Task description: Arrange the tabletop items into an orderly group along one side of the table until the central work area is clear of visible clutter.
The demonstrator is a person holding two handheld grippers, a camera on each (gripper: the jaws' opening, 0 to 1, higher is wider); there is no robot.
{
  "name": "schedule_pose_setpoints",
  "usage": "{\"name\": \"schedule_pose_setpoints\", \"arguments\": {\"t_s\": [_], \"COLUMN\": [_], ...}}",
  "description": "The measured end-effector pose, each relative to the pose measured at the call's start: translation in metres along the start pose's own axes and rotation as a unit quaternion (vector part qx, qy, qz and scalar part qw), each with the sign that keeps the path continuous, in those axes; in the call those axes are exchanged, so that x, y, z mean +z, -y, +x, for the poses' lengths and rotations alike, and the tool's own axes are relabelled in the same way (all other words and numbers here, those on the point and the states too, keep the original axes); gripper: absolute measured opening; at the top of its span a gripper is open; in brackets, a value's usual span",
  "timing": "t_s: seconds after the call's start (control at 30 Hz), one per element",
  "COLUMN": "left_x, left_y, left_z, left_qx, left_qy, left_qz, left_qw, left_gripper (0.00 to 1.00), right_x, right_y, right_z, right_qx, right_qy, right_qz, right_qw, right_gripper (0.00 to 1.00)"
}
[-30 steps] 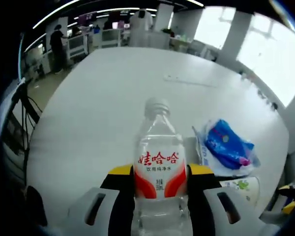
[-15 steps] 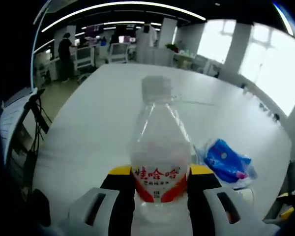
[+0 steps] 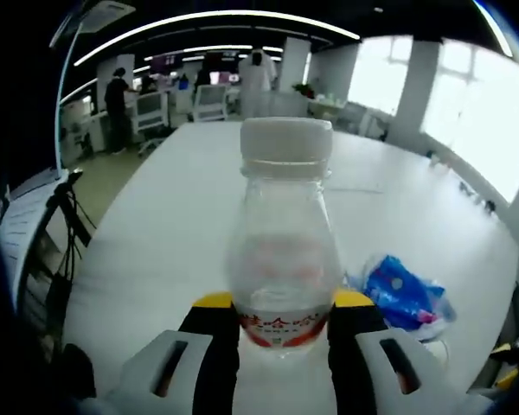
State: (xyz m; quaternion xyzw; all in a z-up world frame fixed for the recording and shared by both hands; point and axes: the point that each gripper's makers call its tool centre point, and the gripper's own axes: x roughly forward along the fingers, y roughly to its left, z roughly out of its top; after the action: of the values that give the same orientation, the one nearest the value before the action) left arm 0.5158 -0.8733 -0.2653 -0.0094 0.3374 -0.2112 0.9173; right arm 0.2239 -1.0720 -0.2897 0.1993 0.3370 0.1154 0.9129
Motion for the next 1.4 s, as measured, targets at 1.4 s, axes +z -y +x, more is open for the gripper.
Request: {"name": "schedule_pose_setpoints", "arguments": {"t_s": [1.4], "left_x": [0.007], "left_y": [-0.015], "left_z": [0.06], "left_qx": [0.044], "left_qy": [-0.019], "left_qz": [-0.025], "left_qw": [0.9985], "left_gripper": [0.36], "right_x": [-0.011], "right_y": [0.001], "right_z": [0.001], "right_qx": [0.006], "right_qy": [-0.002], "right_qz": [0.028], "right_qw": [0.9996], "right_gripper": [0.51]}}
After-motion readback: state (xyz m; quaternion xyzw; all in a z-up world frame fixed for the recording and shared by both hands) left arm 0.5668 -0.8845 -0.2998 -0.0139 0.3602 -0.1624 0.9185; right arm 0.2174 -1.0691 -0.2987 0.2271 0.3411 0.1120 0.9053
